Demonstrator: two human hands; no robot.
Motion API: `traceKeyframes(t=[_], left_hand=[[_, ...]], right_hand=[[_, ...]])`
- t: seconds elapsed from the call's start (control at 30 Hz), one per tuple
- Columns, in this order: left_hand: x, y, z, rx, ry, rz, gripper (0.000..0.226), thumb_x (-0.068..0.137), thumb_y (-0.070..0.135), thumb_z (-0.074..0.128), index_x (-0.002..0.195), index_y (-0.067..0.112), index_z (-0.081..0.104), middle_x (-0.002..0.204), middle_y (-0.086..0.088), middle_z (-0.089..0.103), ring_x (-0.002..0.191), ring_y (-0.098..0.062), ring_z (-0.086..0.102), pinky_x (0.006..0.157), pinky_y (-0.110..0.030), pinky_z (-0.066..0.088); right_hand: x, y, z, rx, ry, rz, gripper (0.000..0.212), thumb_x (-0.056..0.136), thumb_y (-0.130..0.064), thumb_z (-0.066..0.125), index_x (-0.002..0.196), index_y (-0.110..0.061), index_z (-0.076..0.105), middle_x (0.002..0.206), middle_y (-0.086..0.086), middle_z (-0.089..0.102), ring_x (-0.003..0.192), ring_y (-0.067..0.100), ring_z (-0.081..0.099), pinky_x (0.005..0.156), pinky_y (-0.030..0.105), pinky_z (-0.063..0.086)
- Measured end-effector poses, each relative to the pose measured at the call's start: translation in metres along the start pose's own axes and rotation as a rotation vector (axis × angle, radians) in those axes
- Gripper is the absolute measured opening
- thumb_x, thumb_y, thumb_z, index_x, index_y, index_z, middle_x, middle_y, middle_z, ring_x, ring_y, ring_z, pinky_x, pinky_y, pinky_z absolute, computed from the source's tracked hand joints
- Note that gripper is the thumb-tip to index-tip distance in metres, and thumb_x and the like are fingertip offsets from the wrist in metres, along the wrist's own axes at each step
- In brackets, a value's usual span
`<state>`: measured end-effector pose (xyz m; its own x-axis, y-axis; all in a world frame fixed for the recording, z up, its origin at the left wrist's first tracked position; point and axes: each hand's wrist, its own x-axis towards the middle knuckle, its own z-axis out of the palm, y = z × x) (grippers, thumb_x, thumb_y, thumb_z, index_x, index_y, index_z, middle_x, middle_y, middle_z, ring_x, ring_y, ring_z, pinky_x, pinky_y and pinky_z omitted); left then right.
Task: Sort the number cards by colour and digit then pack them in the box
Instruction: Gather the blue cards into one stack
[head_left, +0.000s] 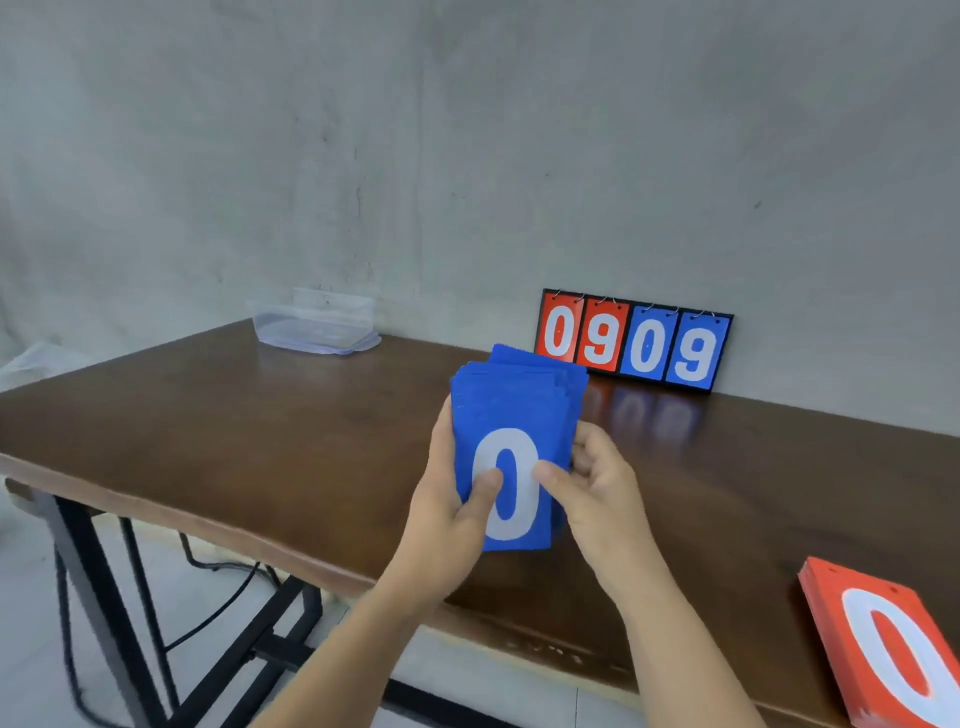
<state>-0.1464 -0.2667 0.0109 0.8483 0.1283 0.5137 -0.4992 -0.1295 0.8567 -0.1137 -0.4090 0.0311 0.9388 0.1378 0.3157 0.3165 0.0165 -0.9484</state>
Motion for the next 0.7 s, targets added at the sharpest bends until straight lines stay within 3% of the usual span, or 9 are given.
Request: traceKeyframes(t=[0.1, 0.23, 0.3, 0.4, 0.5, 0.6, 0.7], left_hand=[[0.022, -0.007, 0.001, -0.045, -0.055, -0.012, 0.066, 0.098, 0.012, 0.052, 0.146, 0.039, 0.017, 0.126, 0.035, 0.049, 0.120, 0.008, 0.049, 0.083, -0.008, 0.047], [0.027, -0.031, -0.002, -0.153, -0.105, -0.100, 0.083, 0.084, 0.037, 0.067, 0.145, 0.053, 0.014, 0.146, 0.020, 0.041, 0.131, -0.005, 0.046, 0.104, -0.028, 0.045], [0.023, -0.041, -0.002, -0.213, -0.112, -0.155, 0.084, 0.075, 0.043, 0.068, 0.140, 0.059, 0.016, 0.145, 0.020, 0.042, 0.129, -0.003, 0.047, 0.101, -0.026, 0.047], [0.022, -0.050, 0.001, -0.253, -0.129, -0.144, 0.080, 0.083, 0.028, 0.060, 0.148, 0.043, 0.017, 0.136, 0.022, 0.051, 0.124, 0.000, 0.050, 0.090, -0.015, 0.047], [0.025, -0.055, 0.003, -0.278, -0.151, -0.151, 0.074, 0.086, 0.023, 0.054, 0.150, 0.036, 0.020, 0.135, 0.019, 0.054, 0.125, -0.003, 0.051, 0.091, -0.014, 0.046], [0.028, -0.056, 0.005, -0.277, -0.188, -0.160, 0.072, 0.086, 0.026, 0.056, 0.149, 0.039, 0.023, 0.137, 0.014, 0.053, 0.125, -0.008, 0.052, 0.089, -0.016, 0.048], [0.030, -0.058, 0.005, -0.315, -0.150, -0.178, 0.081, 0.079, 0.040, 0.061, 0.150, 0.039, 0.021, 0.139, 0.015, 0.051, 0.127, -0.008, 0.051, 0.098, -0.020, 0.047]], right_hand=[[0.014, 0.007, 0.005, -0.025, 0.046, -0.065, 0.033, 0.090, -0.004, 0.062, 0.112, -0.027, 0.054, 0.102, -0.020, 0.068, 0.101, 0.003, 0.065, 0.073, 0.020, 0.056], [0.018, 0.028, 0.011, -0.070, 0.063, -0.052, 0.040, 0.090, -0.005, 0.062, 0.117, -0.033, 0.051, 0.108, -0.021, 0.065, 0.104, 0.000, 0.062, 0.077, 0.018, 0.053], [0.017, 0.038, 0.014, -0.064, 0.072, -0.012, 0.044, 0.090, -0.006, 0.062, 0.121, -0.034, 0.049, 0.112, -0.017, 0.064, 0.106, 0.002, 0.061, 0.080, 0.021, 0.053], [0.018, 0.048, 0.021, 0.001, 0.111, 0.018, 0.044, 0.092, -0.006, 0.058, 0.125, -0.034, 0.047, 0.114, -0.015, 0.064, 0.107, 0.004, 0.061, 0.081, 0.022, 0.054], [0.018, 0.051, 0.030, 0.073, 0.128, 0.041, 0.053, 0.092, -0.003, 0.057, 0.134, -0.031, 0.043, 0.115, -0.013, 0.065, 0.107, 0.005, 0.063, 0.086, 0.027, 0.055], [0.017, 0.053, 0.034, 0.070, 0.145, 0.031, 0.064, 0.089, 0.000, 0.059, 0.139, -0.035, 0.040, 0.121, -0.013, 0.062, 0.112, 0.009, 0.061, 0.090, 0.035, 0.055], [0.019, 0.055, 0.031, 0.090, 0.173, 0.030, 0.067, 0.086, 0.003, 0.059, 0.139, -0.033, 0.041, 0.120, -0.012, 0.063, 0.110, 0.009, 0.062, 0.087, 0.031, 0.056]])
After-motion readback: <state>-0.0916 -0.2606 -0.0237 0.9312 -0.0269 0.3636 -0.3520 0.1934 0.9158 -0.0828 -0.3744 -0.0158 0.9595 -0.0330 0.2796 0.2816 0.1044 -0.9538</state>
